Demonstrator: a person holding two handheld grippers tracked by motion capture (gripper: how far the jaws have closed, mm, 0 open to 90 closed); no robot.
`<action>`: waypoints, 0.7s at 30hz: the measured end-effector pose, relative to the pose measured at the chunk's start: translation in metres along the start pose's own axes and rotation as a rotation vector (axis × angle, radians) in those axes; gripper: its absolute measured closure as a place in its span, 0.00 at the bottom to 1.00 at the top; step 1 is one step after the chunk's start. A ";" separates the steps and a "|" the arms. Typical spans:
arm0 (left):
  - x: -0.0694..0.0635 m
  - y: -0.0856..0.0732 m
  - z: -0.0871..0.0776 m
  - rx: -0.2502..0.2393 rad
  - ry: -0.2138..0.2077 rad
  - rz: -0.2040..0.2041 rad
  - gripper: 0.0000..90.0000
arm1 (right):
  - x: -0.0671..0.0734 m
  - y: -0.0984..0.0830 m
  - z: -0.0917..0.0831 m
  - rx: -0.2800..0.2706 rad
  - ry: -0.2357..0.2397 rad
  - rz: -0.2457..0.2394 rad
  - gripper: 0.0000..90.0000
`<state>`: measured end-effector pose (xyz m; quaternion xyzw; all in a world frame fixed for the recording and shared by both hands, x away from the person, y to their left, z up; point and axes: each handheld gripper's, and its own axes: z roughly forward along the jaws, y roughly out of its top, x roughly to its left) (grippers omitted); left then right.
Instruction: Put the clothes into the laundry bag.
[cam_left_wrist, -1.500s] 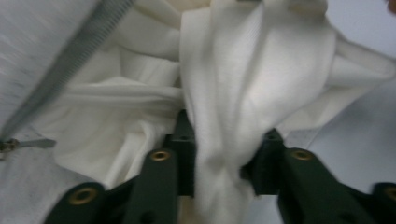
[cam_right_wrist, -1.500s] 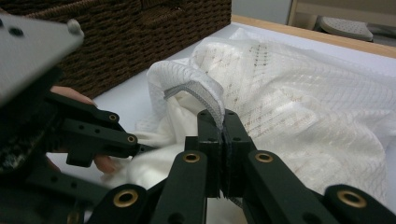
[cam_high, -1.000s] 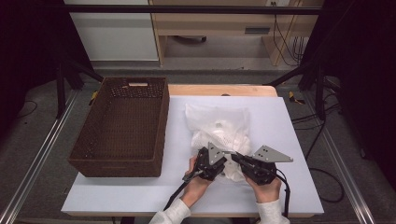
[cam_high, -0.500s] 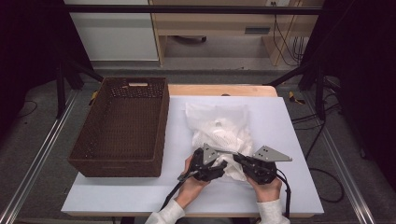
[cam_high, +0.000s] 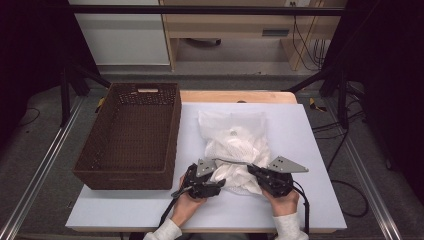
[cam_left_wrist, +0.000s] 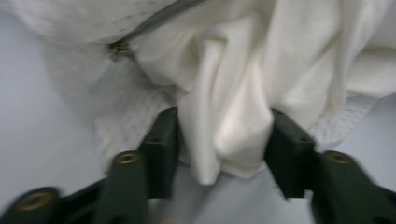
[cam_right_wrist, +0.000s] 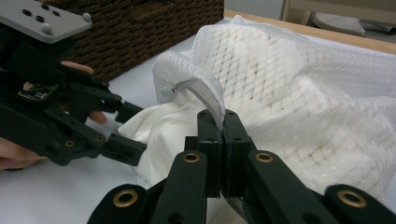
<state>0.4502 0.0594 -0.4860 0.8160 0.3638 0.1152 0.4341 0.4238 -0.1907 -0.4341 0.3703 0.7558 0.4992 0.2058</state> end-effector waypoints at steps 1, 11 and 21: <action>-0.001 0.001 0.000 -0.008 0.001 0.008 0.64 | 0.000 0.000 0.000 -0.001 0.002 0.002 0.99; -0.032 0.034 -0.010 -0.121 -0.023 0.124 0.87 | 0.001 0.004 0.001 -0.028 0.015 0.005 0.99; -0.037 0.051 0.041 -0.132 0.044 0.069 0.87 | 0.000 0.005 -0.006 -0.035 0.016 0.006 0.99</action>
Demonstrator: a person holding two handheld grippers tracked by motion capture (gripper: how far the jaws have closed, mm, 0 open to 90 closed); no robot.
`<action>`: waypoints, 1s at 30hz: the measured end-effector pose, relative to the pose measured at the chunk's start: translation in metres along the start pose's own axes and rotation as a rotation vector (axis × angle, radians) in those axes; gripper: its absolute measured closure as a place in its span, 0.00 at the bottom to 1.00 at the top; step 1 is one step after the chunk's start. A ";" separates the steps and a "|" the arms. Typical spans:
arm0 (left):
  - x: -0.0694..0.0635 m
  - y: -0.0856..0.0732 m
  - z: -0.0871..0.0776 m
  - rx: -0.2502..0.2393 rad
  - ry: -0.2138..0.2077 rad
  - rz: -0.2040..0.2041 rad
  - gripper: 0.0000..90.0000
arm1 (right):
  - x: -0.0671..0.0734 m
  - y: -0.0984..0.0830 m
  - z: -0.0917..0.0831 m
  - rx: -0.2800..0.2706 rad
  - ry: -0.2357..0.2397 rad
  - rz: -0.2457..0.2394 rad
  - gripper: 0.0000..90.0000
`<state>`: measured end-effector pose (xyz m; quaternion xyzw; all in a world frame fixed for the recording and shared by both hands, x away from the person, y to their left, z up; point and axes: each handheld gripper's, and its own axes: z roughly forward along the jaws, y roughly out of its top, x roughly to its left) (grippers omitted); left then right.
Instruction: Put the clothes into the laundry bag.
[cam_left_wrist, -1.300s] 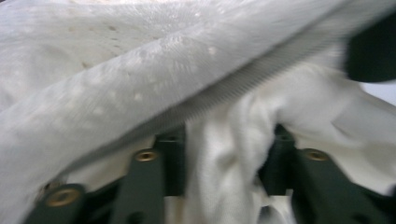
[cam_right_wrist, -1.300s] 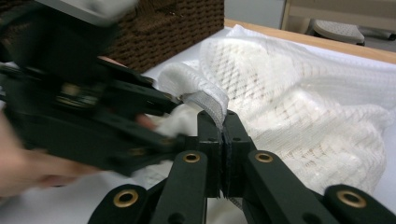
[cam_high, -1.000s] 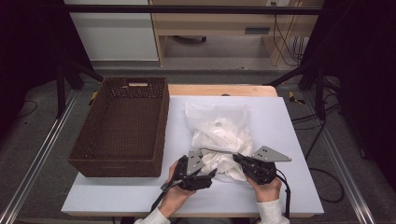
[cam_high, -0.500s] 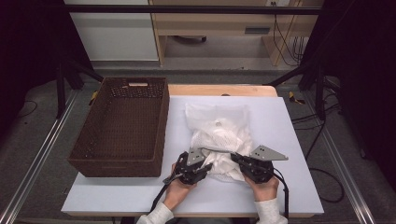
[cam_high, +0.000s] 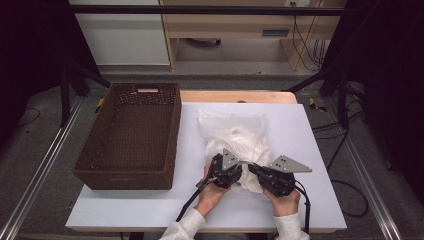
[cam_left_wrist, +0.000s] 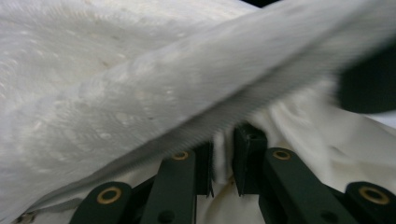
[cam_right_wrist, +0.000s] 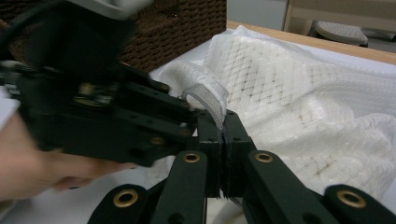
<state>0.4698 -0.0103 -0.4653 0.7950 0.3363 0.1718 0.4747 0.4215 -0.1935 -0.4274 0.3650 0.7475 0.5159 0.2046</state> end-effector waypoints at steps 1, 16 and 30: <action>0.000 -0.001 0.004 -0.003 0.016 0.005 0.88 | 0.000 0.000 -0.001 0.002 0.000 -0.007 0.99; 0.016 -0.005 -0.072 0.000 0.014 0.059 0.45 | -0.004 -0.005 -0.001 0.015 -0.024 0.005 0.99; 0.051 -0.042 -0.047 0.169 0.167 0.026 0.52 | -0.004 -0.005 0.000 0.022 -0.021 0.004 0.99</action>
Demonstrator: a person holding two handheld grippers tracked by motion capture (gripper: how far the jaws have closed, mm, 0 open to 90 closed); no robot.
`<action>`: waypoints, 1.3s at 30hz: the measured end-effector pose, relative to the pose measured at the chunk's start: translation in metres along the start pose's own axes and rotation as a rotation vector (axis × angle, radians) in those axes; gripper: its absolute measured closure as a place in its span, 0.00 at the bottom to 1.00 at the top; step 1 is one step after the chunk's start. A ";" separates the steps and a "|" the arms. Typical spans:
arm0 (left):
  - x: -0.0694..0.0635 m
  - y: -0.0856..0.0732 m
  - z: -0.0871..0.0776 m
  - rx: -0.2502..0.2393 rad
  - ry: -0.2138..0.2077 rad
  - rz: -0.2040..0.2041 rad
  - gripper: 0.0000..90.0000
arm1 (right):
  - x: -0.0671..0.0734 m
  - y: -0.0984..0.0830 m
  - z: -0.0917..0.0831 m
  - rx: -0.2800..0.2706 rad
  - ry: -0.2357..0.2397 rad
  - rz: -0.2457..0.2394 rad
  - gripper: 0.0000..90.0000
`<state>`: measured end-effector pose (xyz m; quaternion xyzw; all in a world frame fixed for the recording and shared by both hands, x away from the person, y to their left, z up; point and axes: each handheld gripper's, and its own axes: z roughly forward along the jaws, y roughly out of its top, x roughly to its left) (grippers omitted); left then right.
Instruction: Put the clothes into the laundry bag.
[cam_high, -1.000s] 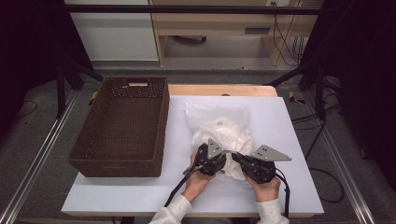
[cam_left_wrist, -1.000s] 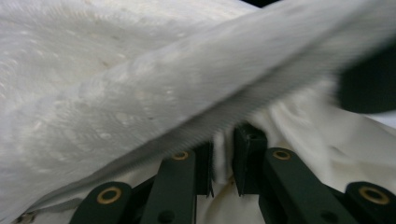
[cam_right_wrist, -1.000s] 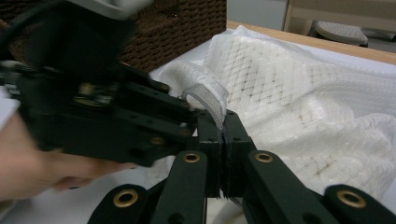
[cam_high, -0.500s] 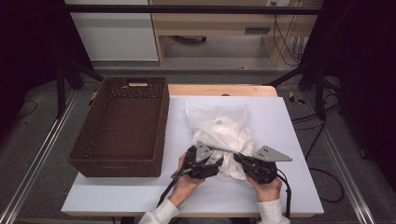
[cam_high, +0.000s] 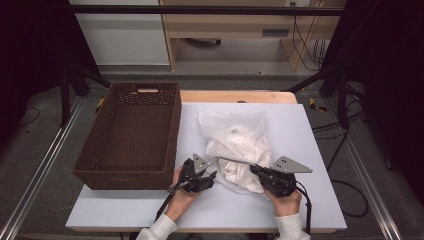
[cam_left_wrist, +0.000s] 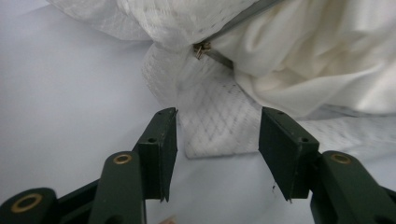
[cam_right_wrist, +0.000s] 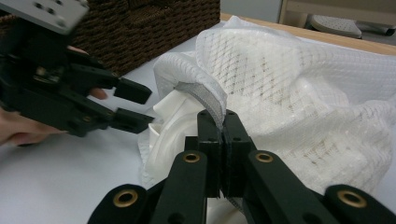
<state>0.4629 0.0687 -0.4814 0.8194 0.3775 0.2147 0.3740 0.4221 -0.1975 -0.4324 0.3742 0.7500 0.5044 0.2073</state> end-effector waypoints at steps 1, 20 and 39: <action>0.000 0.000 0.004 0.012 0.009 0.005 0.53 | 0.000 0.000 0.000 -0.001 0.001 0.001 0.99; -0.001 0.004 -0.040 0.004 -0.044 0.036 0.97 | -0.002 0.001 -0.002 -0.003 0.000 0.008 0.99; 0.004 -0.038 -0.041 0.037 -0.095 -0.070 0.40 | 0.006 0.004 0.000 0.005 0.007 -0.011 0.99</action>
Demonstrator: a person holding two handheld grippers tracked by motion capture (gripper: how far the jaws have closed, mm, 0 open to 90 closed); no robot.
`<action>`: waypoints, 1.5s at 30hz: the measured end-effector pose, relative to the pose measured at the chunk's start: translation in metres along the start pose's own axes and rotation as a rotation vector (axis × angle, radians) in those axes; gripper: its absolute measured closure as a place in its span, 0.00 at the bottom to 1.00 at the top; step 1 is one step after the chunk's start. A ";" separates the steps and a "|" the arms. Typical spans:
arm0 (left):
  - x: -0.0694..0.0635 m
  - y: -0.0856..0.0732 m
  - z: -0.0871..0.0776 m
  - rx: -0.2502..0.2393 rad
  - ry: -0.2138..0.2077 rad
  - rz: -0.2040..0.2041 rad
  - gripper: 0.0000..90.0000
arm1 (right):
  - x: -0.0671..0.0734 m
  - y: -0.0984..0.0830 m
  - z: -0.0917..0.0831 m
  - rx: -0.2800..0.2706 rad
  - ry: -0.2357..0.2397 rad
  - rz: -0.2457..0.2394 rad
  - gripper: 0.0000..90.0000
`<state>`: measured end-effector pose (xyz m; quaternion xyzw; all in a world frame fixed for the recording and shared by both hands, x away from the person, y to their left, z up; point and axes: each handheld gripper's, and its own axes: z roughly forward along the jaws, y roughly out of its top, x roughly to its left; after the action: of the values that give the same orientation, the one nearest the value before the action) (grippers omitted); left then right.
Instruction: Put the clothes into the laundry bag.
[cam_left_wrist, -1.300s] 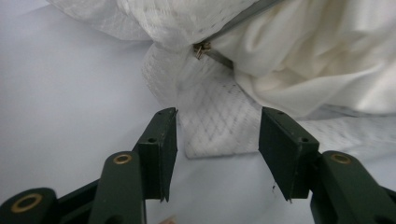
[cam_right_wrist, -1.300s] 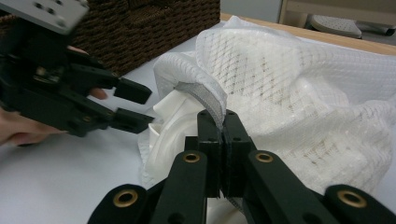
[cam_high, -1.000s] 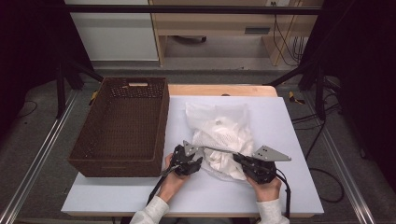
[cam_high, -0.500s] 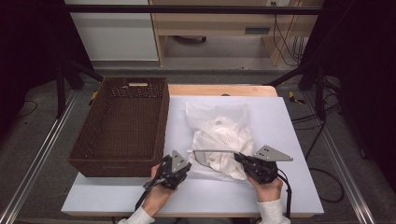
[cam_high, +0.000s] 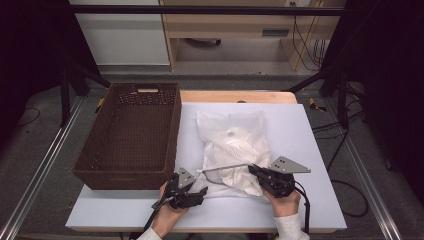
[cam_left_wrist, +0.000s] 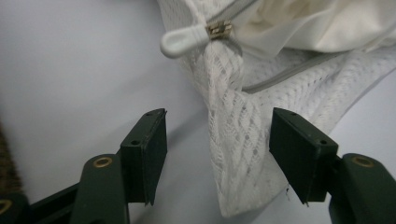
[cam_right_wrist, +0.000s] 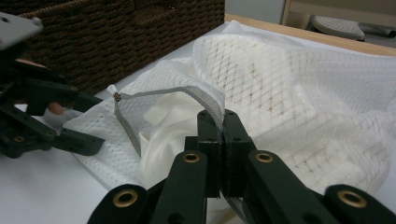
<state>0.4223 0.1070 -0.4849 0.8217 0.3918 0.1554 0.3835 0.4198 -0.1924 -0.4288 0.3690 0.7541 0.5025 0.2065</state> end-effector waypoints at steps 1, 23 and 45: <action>-0.001 -0.001 0.001 -0.014 0.008 0.012 0.41 | 0.000 0.000 0.000 0.000 -0.001 -0.005 0.99; -0.008 -0.008 -0.005 -0.021 -0.024 0.058 0.96 | 0.015 -0.008 -0.040 -0.020 -0.084 0.007 0.46; -0.012 -0.007 -0.007 -0.008 -0.014 0.091 0.97 | 0.027 -0.021 0.027 0.151 -0.051 -0.055 0.94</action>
<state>0.4071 0.1037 -0.4851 0.8381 0.3508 0.1684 0.3822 0.4141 -0.1600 -0.4573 0.3755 0.7942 0.4288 0.2109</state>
